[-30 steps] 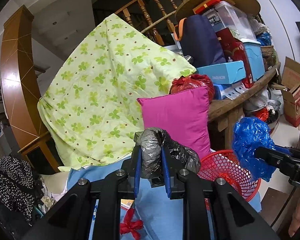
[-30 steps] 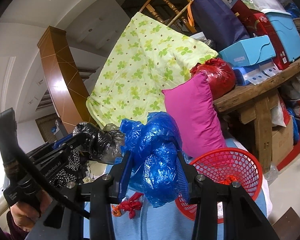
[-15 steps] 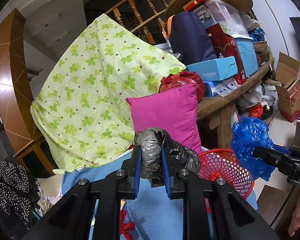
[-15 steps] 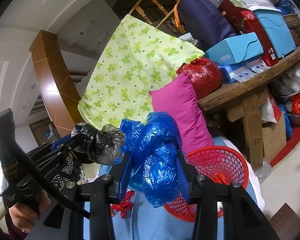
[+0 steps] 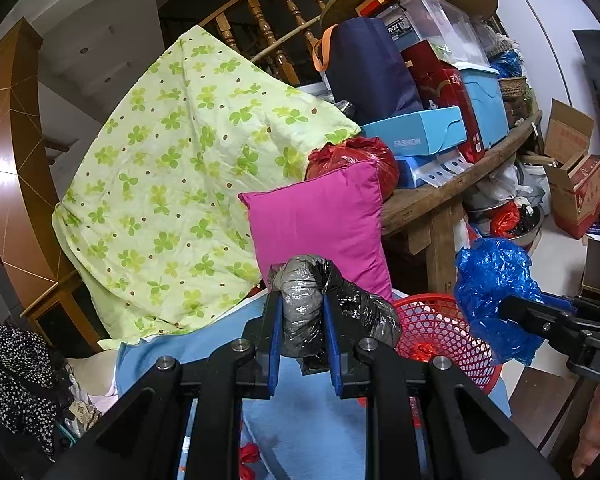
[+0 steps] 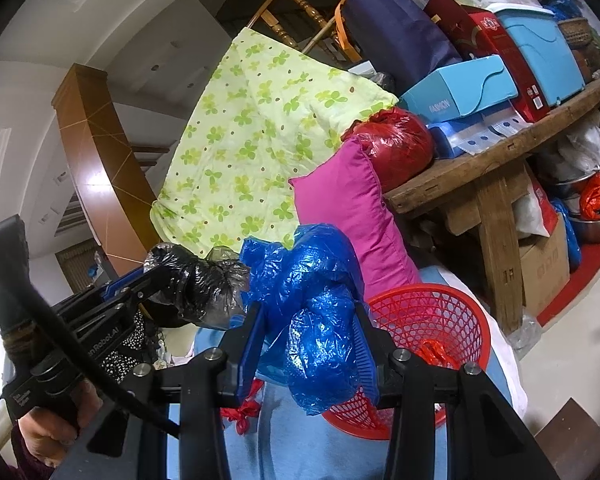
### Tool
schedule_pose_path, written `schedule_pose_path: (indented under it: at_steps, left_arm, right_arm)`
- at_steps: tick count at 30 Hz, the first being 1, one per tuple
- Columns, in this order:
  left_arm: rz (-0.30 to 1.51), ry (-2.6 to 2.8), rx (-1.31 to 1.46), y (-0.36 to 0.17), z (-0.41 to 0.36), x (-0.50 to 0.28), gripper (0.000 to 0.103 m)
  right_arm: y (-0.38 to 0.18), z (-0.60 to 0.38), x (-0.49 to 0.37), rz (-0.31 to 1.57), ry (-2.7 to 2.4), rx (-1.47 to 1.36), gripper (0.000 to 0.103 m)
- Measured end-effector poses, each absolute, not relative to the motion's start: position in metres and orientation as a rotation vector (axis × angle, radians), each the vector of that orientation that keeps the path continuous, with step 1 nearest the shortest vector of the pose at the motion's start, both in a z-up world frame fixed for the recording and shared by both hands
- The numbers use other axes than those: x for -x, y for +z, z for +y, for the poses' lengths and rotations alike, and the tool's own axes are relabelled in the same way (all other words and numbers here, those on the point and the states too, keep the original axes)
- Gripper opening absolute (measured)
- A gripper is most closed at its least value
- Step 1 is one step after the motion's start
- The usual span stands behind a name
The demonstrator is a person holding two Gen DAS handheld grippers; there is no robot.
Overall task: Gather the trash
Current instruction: 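Release the black bag into the basket with the left tool while the right tool releases the blue bag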
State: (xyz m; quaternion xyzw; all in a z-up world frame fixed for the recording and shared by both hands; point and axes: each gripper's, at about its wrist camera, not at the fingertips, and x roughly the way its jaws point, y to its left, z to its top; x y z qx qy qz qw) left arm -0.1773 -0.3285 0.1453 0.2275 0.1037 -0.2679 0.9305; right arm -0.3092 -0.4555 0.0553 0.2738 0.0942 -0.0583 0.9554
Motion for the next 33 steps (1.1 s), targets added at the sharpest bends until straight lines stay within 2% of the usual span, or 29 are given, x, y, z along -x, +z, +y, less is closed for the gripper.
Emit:
schedule_pose_path:
  at_steps: [13, 24, 30, 33]
  left_arm:
    - [0.279, -0.649, -0.399, 0.126, -0.342, 0.16, 0.021]
    - [0.467, -0.808, -0.219, 0.08, -0.347, 0.115, 0.021]
    - [0.505, -0.819, -0.25, 0.046, -0.362, 0.103, 0.027]
    - [0.514, -0.809, -0.302, 0.036, -0.366, 0.101, 0.039]
  right_arm:
    - [0.033, -0.476, 0.306, 0.219, -0.162, -0.608, 0.045]
    - [-0.001, -0.502, 0.295, 0.262, -0.221, -0.702, 0.047]
    - [-0.02, -0.508, 0.279, 0.297, -0.229, -0.744, 0.049]
    - [-0.03, -0.513, 0.272, 0.311, -0.225, -0.776, 0.054]
